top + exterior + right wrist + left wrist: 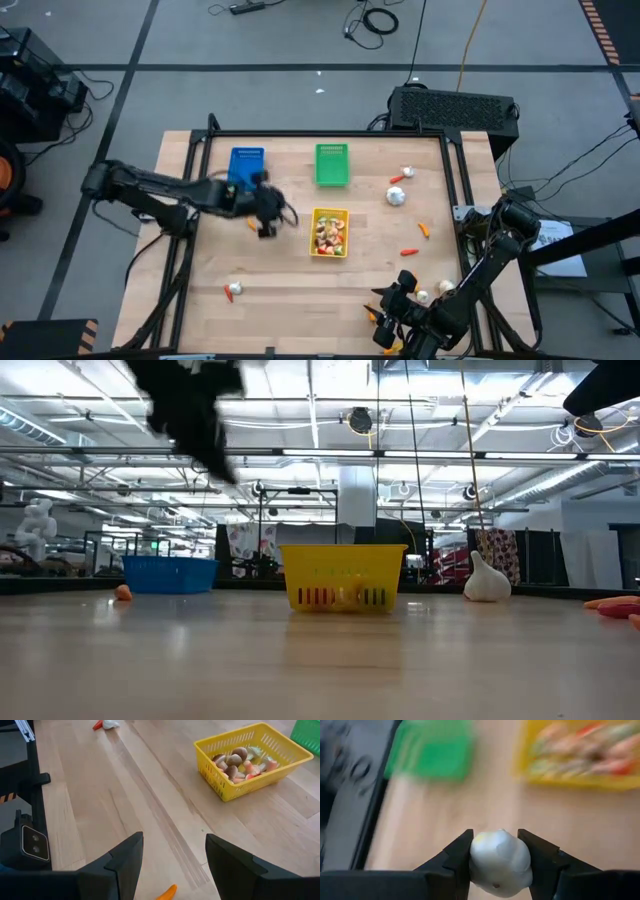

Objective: Sort produce into baskets
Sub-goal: Put the white garlic into the blue bin

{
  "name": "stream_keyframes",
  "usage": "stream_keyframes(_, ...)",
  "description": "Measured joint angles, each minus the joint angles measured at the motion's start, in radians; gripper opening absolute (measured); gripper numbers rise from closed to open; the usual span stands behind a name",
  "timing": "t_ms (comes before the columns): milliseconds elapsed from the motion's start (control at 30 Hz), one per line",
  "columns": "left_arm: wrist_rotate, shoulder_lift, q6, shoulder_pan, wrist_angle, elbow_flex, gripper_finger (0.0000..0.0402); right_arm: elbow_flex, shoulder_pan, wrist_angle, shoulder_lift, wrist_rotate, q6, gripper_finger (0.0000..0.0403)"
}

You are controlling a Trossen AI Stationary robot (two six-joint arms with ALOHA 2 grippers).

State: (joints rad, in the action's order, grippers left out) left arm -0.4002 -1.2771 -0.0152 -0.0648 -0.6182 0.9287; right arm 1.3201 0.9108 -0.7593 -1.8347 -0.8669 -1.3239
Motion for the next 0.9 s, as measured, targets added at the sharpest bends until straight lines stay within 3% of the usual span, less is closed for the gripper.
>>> stream_keyframes(200,0.0,0.174,-0.003,0.345,0.059,-0.251,0.0145,0.0,0.0,0.0,0.0,0.0,0.0,0.0205)
stream_keyframes(400,0.127,0.207,-0.11,0.64,0.114,-0.304,0.0145,0.0,0.0,0.002,0.0,0.0,0.0,0.0205)
stream_keyframes(633,0.182,0.12,-0.22,0.787,0.126,-0.304,0.0157,0.0,-0.001,0.008,0.0,0.0,0.0,0.0205)
stream_keyframes(900,0.21,-0.008,-0.211,0.818,0.15,-0.304,0.0191,0.0,-0.001,0.012,0.0,0.002,0.0,0.0205)
